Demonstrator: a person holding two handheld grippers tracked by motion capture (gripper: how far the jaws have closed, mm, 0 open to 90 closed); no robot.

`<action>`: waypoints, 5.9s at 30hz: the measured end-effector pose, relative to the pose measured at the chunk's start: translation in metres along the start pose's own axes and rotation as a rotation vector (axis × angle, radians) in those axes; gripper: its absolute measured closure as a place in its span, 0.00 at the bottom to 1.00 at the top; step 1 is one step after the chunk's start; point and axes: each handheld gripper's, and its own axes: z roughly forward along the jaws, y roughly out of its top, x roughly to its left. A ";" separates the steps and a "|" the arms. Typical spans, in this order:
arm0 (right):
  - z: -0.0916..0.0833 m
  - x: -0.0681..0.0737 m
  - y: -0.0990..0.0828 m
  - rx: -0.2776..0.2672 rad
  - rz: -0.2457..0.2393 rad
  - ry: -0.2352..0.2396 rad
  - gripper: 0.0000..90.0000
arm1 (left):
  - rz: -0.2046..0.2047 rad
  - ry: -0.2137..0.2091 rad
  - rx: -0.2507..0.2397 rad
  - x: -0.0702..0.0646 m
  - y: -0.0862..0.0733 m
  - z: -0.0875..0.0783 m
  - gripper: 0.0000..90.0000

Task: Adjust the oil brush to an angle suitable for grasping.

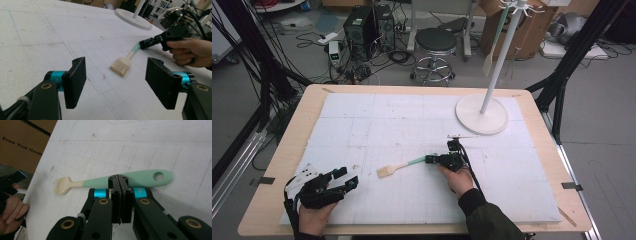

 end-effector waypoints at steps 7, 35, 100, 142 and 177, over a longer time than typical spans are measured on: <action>0.011 -0.002 0.016 -0.025 0.000 -0.027 1.00 | -0.001 0.001 -0.001 0.000 0.000 0.000 0.37; 0.060 0.049 0.016 0.008 -0.101 0.055 1.00 | -0.002 -0.001 0.000 0.000 0.000 0.000 0.37; 0.000 0.029 -0.014 0.144 -0.101 -0.043 1.00 | -0.006 0.016 0.003 -0.001 -0.001 -0.002 0.37; -0.068 -0.017 -0.017 0.072 -0.074 -0.184 1.00 | 0.002 0.021 0.013 -0.002 -0.001 0.001 0.37; -0.138 -0.074 -0.012 -0.084 0.087 -0.156 1.00 | -0.001 0.026 0.017 -0.002 -0.001 0.002 0.38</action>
